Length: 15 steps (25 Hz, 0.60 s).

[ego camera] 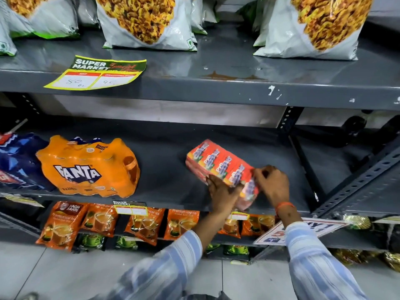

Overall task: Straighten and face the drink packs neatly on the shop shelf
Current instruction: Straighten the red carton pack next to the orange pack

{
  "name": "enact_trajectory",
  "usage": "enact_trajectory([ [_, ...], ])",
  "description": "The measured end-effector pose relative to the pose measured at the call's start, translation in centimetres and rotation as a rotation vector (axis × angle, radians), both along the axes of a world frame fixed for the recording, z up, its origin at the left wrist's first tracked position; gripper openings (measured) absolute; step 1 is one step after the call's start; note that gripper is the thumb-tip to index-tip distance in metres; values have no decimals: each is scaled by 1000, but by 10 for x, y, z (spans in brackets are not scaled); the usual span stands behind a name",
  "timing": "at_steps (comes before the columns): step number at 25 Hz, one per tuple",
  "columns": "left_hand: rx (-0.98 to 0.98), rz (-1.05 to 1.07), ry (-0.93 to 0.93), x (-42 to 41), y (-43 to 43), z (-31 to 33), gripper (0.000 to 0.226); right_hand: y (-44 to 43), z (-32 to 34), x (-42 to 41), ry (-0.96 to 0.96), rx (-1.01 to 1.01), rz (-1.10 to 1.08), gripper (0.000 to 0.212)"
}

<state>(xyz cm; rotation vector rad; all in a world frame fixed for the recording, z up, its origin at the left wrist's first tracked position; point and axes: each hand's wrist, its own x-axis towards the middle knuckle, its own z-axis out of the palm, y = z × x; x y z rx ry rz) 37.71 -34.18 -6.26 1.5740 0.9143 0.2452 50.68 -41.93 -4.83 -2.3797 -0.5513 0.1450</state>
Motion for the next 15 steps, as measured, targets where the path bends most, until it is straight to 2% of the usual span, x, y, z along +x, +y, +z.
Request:
enact_trajectory([
  [1, -34, -12, -61, -1, 21, 0, 107, -6, 0, -9, 31, -5, -15, 39],
  [2, -71, -49, -104, -2, 45, -2, 91, -8, -2, -21, 104, 45, -14, 38],
  [4, -111, -259, -131, -7, 95, 7, 62, 0, -5, -53, 344, 232, 29, 35],
  [6, -12, -422, -16, -10, 136, 23, 56, 18, -7, -84, 569, 335, 210, 26],
  [8, 163, -375, 90, -6, 150, 40, 52, 32, -4, -97, 746, 368, 397, 16],
  [9, 284, -278, 150, -6, 146, 41, 51, 36, -3, -93, 717, 416, 383, 13],
  [11, 444, 19, 261, -18, 118, 25, 50, 36, 3, -67, 348, 526, 149, 8],
  [12, 402, 134, 260, -27, 101, 17, 48, 35, 3, -47, 149, 528, 12, 10],
  [13, 290, 204, 229, -33, 89, 10, 48, 34, 7, -23, 44, 462, -81, 24],
  [14, 154, 249, 178, -34, 83, 5, 48, 34, 8, 1, 87, 349, -124, 38],
  [15, 27, 282, 129, -33, 81, 2, 46, 36, 7, 20, 231, 270, -125, 45],
])
